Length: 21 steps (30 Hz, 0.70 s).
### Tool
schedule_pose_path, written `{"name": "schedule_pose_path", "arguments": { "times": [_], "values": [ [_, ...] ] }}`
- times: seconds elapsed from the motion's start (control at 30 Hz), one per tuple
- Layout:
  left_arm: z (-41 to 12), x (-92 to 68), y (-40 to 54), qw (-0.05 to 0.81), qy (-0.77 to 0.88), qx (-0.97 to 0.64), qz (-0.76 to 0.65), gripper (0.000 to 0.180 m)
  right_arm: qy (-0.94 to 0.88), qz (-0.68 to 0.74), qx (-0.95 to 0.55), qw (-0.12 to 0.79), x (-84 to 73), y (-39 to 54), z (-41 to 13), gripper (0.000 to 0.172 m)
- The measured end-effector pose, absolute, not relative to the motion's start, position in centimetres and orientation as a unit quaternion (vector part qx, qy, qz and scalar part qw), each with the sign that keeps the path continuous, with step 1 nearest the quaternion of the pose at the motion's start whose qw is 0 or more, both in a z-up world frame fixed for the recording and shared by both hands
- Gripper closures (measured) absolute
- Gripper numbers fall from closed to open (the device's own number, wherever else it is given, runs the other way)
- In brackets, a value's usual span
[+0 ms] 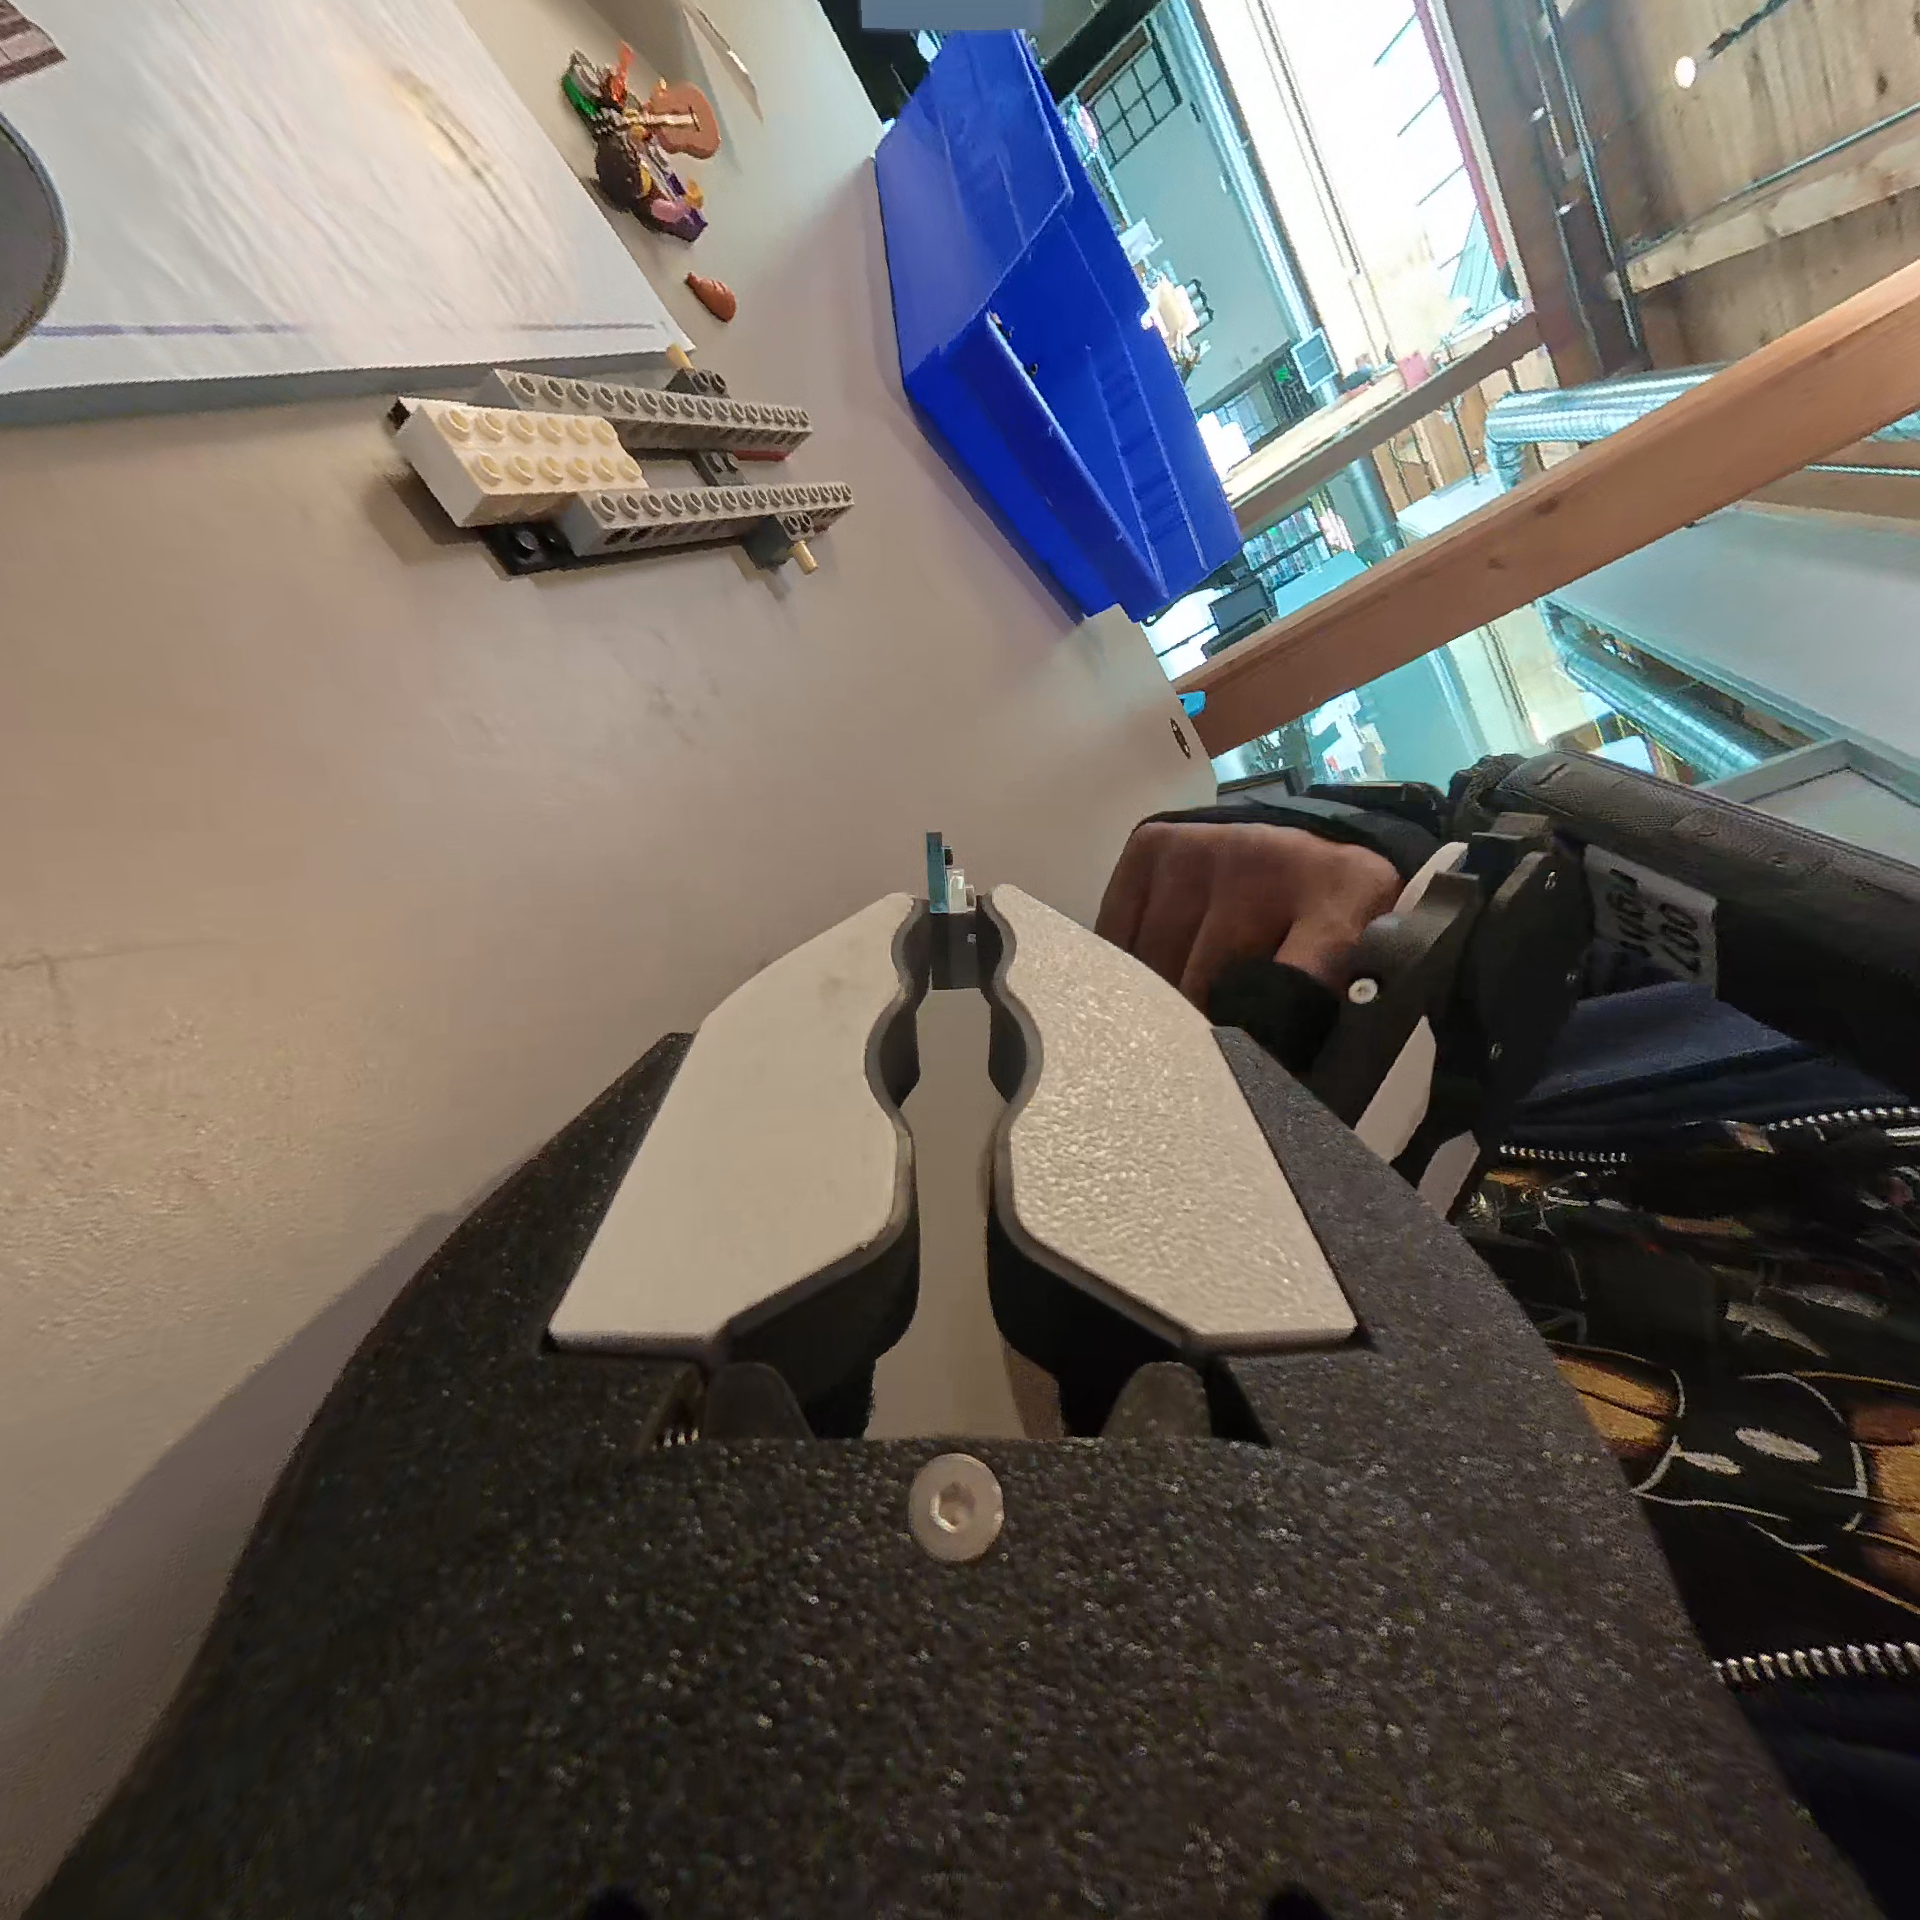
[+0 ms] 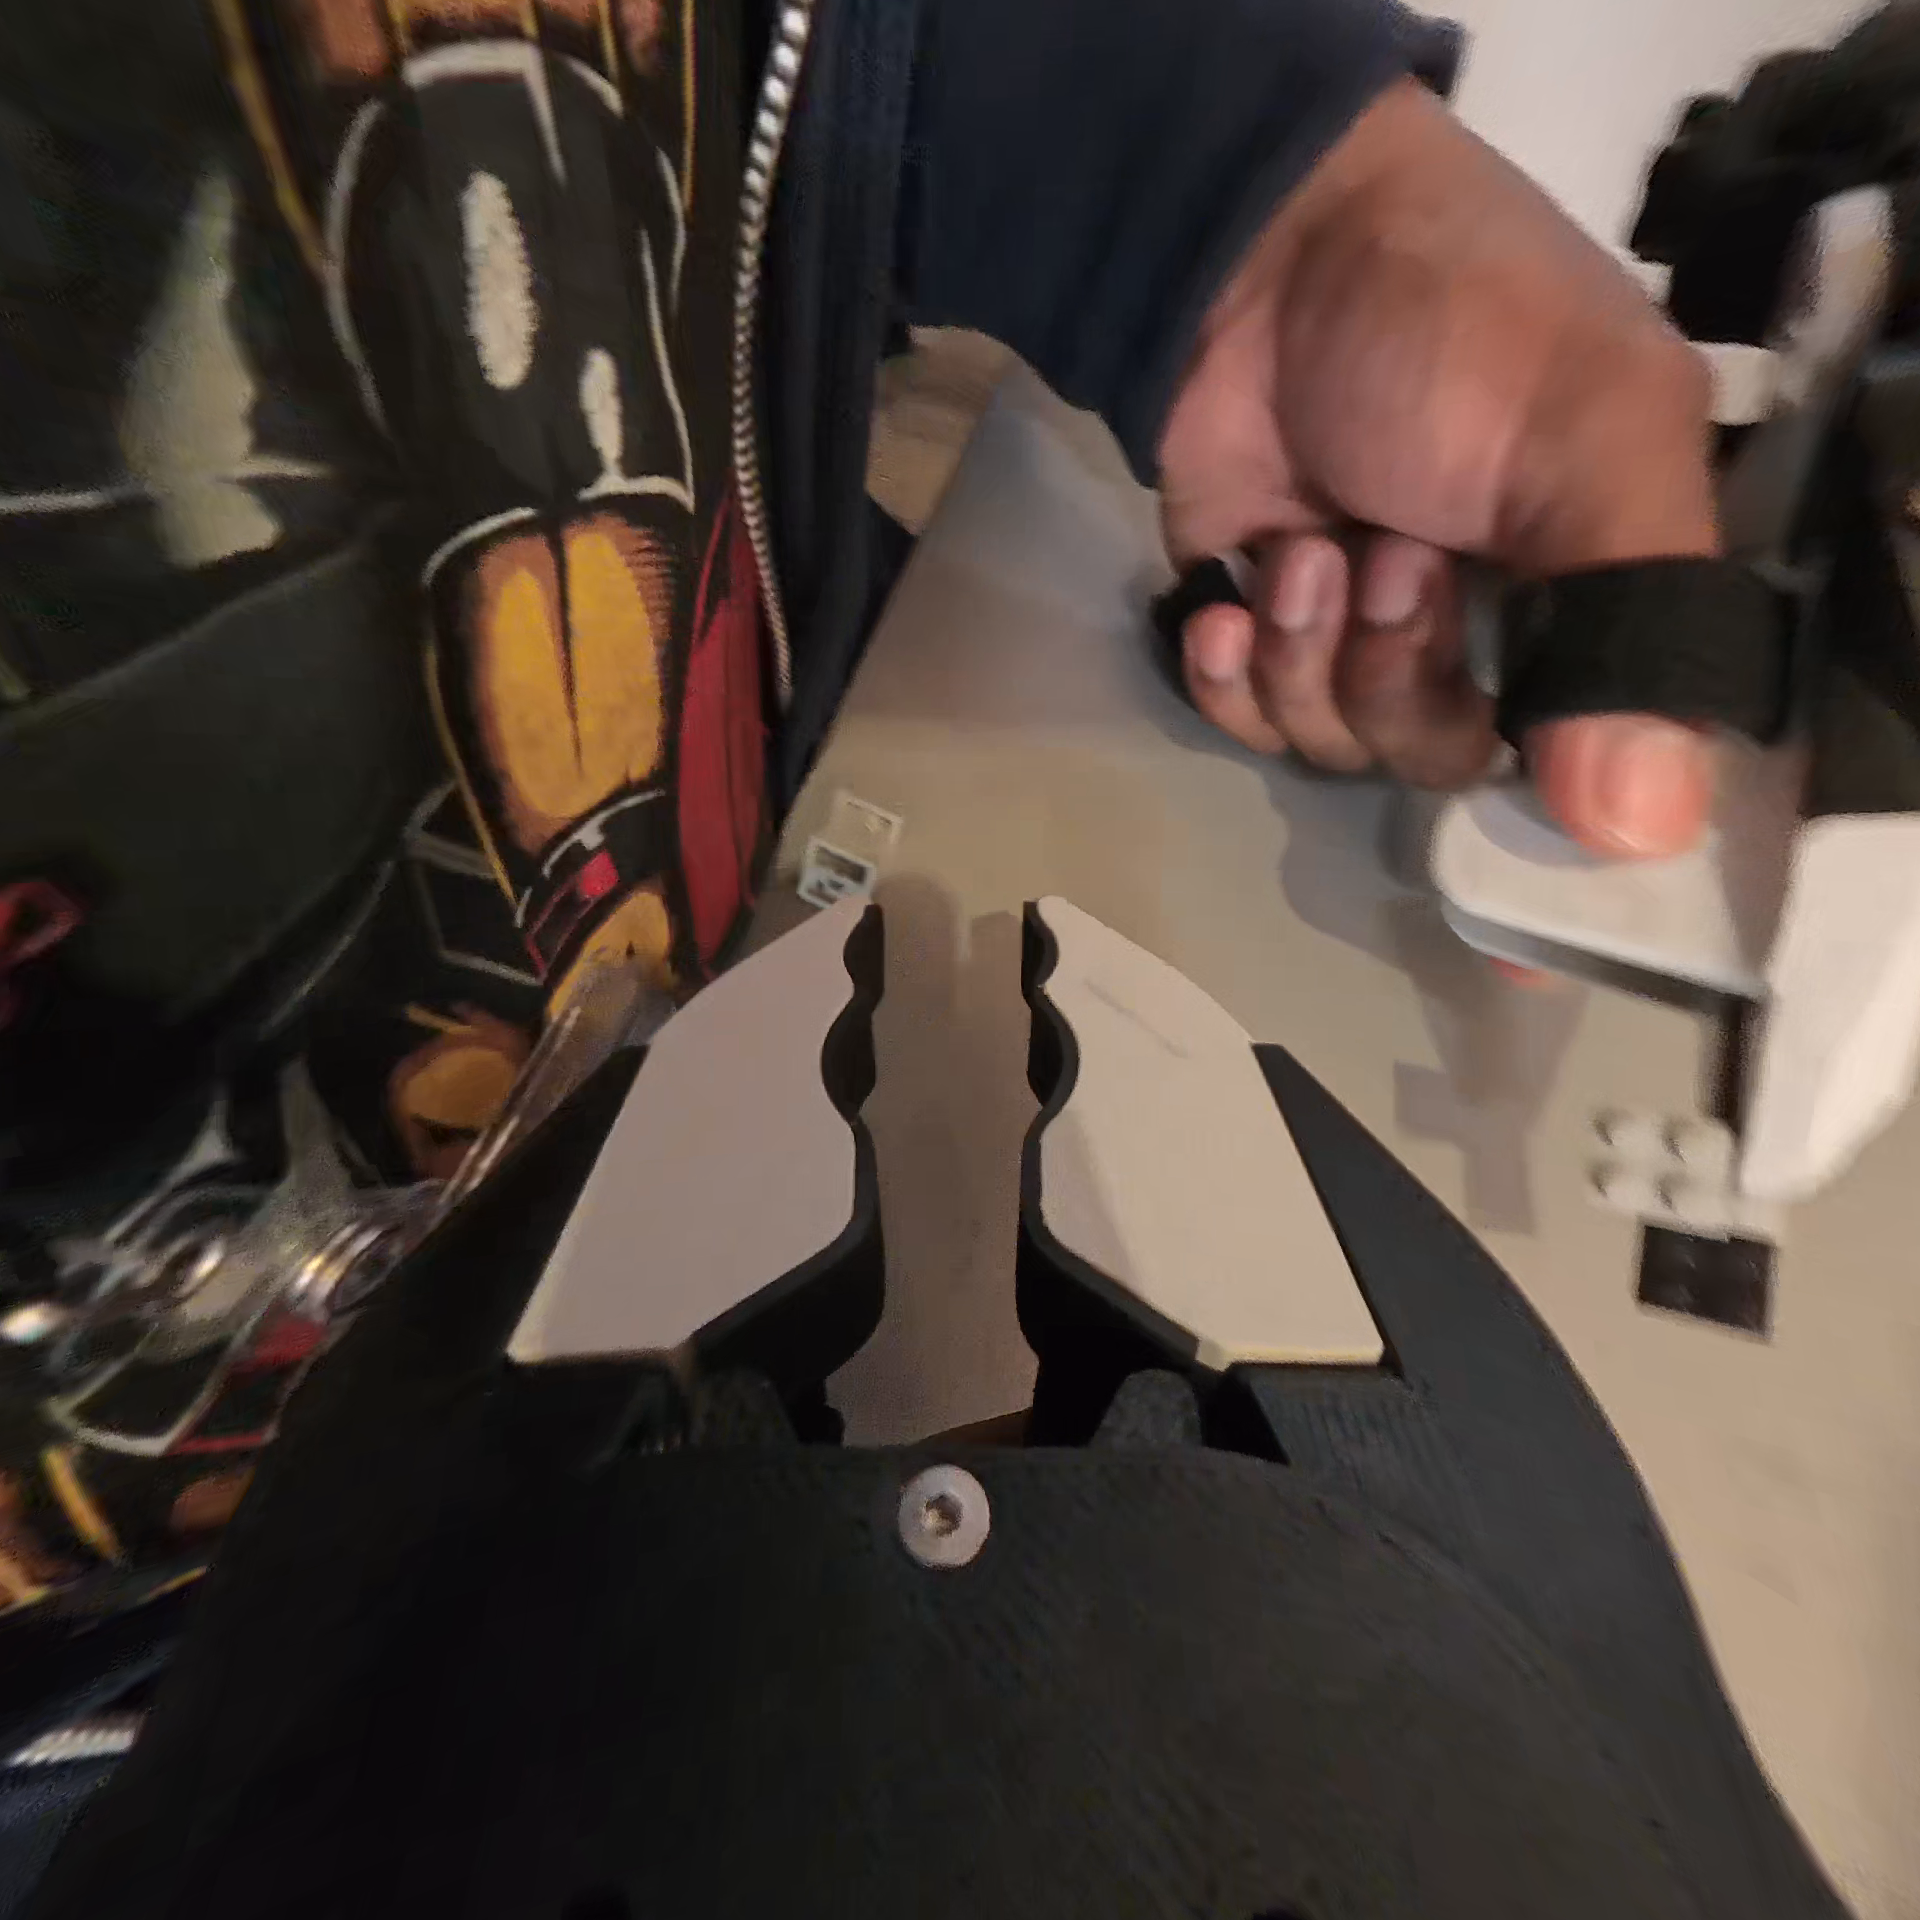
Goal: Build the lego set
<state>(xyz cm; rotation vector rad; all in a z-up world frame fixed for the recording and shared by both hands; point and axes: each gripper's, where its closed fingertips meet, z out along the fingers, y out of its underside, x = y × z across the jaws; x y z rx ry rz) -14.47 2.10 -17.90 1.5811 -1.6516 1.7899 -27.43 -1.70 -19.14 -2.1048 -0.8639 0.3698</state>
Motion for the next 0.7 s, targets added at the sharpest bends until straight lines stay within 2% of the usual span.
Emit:
{"name": "schedule_pose_path", "arguments": {
  "times": [0.07,0.3,0.47,0.57,0.7],
  "values": [
    [-18.1,-14.5,1.9,0.124,-0.571,0.54,0.605,0.172,-0.353,0.186,-0.826,0.399,-28.7,-1.2,-19.3,0.139],
    [-18.3,-15.5,2.3,0.119,-0.584,0.536,0.597,0.172,-0.405,0.228,-0.823,0.327,-30.5,-0.8,-21.7,0.139],
    [-18.0,-16.4,3.6,0.111,-0.565,0.545,0.61,0.173,-0.414,0.211,-0.832,0.304,-30.5,-0.8,-22.8,0.148],
    [-17.9,-16.8,3.9,0.106,-0.561,0.546,0.613,0.173,-0.397,0.193,-0.84,0.315,-30.1,-0.6,-22.7,0.149],
    [-18.0,-16.8,3.9,0.096,-0.564,0.55,0.608,0.173,-0.32,0.09,-0.866,0.374,-26.2,0.8,-21.9,0.15]
  ]
}}
